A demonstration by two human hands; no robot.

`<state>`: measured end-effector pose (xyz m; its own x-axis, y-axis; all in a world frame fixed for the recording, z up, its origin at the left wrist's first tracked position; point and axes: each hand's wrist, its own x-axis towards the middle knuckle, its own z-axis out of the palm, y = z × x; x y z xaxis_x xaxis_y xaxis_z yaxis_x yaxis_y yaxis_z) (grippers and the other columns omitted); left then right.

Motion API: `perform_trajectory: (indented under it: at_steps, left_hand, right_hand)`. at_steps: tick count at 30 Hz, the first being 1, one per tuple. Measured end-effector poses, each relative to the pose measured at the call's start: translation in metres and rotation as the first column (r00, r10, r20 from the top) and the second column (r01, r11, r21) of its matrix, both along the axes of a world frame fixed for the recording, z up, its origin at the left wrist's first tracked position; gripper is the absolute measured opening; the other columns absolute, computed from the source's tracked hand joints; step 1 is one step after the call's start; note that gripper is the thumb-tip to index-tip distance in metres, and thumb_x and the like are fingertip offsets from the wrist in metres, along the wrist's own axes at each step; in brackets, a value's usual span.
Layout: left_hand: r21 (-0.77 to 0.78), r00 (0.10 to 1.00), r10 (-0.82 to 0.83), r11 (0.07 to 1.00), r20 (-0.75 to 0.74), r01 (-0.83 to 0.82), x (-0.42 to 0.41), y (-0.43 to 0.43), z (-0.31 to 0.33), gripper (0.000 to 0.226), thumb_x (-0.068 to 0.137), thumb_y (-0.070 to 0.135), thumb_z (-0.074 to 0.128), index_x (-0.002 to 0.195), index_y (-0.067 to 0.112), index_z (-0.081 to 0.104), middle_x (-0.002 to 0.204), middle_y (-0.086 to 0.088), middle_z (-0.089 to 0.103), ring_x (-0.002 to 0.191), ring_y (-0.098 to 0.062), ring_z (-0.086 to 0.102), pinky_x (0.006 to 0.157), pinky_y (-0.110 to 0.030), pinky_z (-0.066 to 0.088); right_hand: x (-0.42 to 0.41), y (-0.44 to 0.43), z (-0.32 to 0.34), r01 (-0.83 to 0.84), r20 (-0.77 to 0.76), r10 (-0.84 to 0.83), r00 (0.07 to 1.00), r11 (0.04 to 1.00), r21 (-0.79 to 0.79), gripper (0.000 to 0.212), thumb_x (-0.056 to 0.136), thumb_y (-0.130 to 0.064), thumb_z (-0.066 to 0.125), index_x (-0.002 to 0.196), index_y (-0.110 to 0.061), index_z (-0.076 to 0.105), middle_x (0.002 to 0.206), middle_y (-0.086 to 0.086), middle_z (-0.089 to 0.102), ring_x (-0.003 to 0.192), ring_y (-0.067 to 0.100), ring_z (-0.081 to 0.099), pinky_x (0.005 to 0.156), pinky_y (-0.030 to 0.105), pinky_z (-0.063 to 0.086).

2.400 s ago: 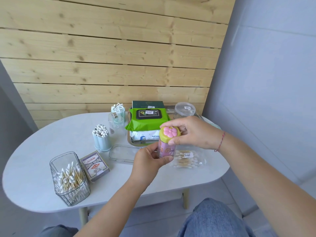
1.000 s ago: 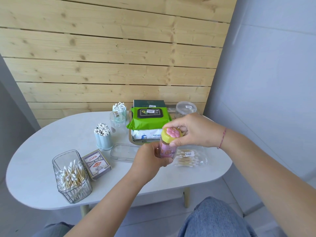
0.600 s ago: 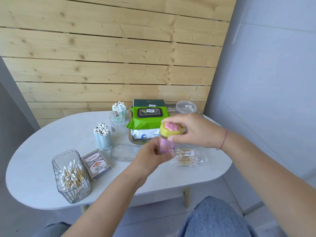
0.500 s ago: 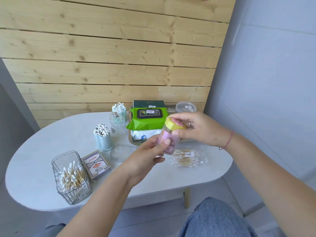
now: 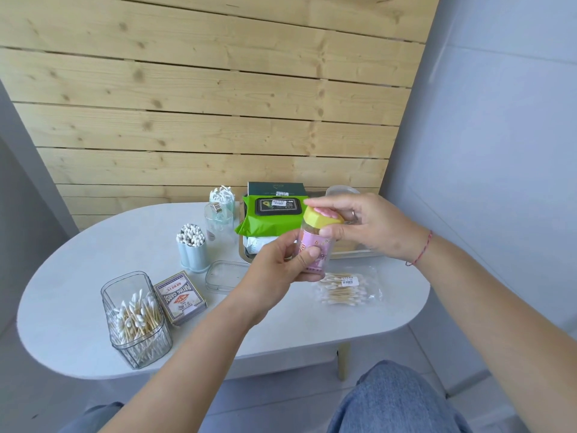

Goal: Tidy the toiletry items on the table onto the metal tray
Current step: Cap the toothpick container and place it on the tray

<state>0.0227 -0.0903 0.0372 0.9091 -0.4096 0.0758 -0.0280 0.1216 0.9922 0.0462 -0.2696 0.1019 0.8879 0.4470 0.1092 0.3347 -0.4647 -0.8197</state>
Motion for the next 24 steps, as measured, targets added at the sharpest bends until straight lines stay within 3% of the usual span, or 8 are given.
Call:
perform_trajectory:
  at_steps: [3,7,11,14,16,19,22,24]
  left_hand:
    - [0.011,0.999,0.023,1.000,0.025,-0.023,0.001,-0.002,0.000,0.028,0.093,0.011,0.053,0.120,0.007,0.059,0.096,-0.010,0.065,0.079,-0.021,0.063,0.083,-0.034,0.057]
    - [-0.145,0.998,0.007,0.989,-0.069,-0.017,0.000,-0.007,0.000,0.022,0.092,0.015,0.055,0.112,0.011,0.065,0.094,-0.010,0.066,0.077,-0.017,0.065,0.078,-0.028,0.058]
    - [-0.198,0.991,-0.036,0.980,-0.130,0.009,-0.002,-0.006,-0.005,0.031,0.091,0.021,0.055,0.118,0.008,0.061,0.103,-0.016,0.063,0.085,-0.020,0.065,0.084,-0.029,0.057]
    - [-0.238,0.975,-0.106,0.970,-0.195,0.057,0.001,0.001,-0.002,0.038,0.091,0.024,0.055,0.125,0.008,0.055,0.112,-0.014,0.060,0.097,-0.022,0.063,0.092,-0.032,0.054]
    - [-0.290,0.936,-0.185,0.952,-0.299,0.095,0.004,0.005,0.002,0.052,0.085,0.041,0.059,0.128,0.012,0.056,0.117,-0.012,0.059,0.103,-0.025,0.060,0.099,-0.038,0.050]
    - [-0.279,0.881,-0.180,0.959,-0.437,0.058,0.008,0.009,0.003,0.063,0.072,0.060,0.061,0.117,0.016,0.067,0.110,-0.010,0.066,0.099,-0.026,0.059,0.099,-0.042,0.049]
    - [-0.205,0.871,-0.102,0.979,-0.481,0.002,0.009,0.005,-0.004,0.038,0.066,0.053,0.070,0.087,0.022,0.078,0.081,-0.001,0.071,0.080,-0.017,0.061,0.094,-0.038,0.053]
    - [-0.191,0.866,-0.084,0.982,-0.494,-0.014,0.008,-0.001,-0.009,0.023,0.069,0.044,0.072,0.078,0.025,0.079,0.081,0.000,0.072,0.075,-0.014,0.062,0.091,-0.036,0.055]
  right_hand:
    - [-0.004,0.000,-0.003,0.029,0.002,-0.029,1.000,1.000,0.003,0.050,0.083,-0.009,0.067,0.128,-0.027,0.052,0.125,-0.005,0.062,0.115,-0.001,0.057,0.095,0.014,0.045]
    - [-0.008,0.006,-0.003,0.055,0.102,-0.048,0.994,0.996,-0.065,0.043,0.088,-0.024,0.063,0.129,-0.032,0.054,0.122,-0.011,0.063,0.111,-0.005,0.058,0.093,0.013,0.045]
    - [-0.010,0.014,-0.009,0.078,0.166,-0.054,0.985,0.986,-0.146,0.042,0.087,-0.037,0.060,0.126,-0.045,0.048,0.127,-0.005,0.059,0.117,0.011,0.056,0.100,0.037,0.046]
    - [-0.012,0.017,-0.011,0.052,0.185,-0.027,0.982,0.990,-0.128,0.045,0.087,-0.040,0.058,0.125,-0.054,0.040,0.130,-0.010,0.055,0.123,0.006,0.050,0.104,0.039,0.044]
    - [-0.013,0.016,-0.014,0.077,0.180,-0.060,0.982,0.993,-0.087,0.049,0.085,-0.035,0.065,0.127,-0.048,0.043,0.124,-0.015,0.056,0.118,0.006,0.054,0.100,0.040,0.047]
    - [-0.014,0.019,-0.028,0.121,0.180,-0.107,0.978,0.990,-0.073,0.047,0.079,-0.025,0.071,0.122,-0.027,0.051,0.118,-0.008,0.061,0.112,0.016,0.060,0.095,0.046,0.048]
    - [-0.022,0.022,-0.041,0.128,0.181,-0.119,0.976,0.991,-0.038,0.049,0.078,-0.017,0.073,0.124,-0.022,0.058,0.120,-0.003,0.060,0.112,0.012,0.058,0.100,0.036,0.046]
    - [-0.026,0.021,-0.047,0.141,0.202,-0.128,0.971,0.989,-0.052,0.052,0.078,-0.014,0.074,0.127,-0.021,0.058,0.123,0.000,0.061,0.113,0.007,0.056,0.102,0.026,0.043]
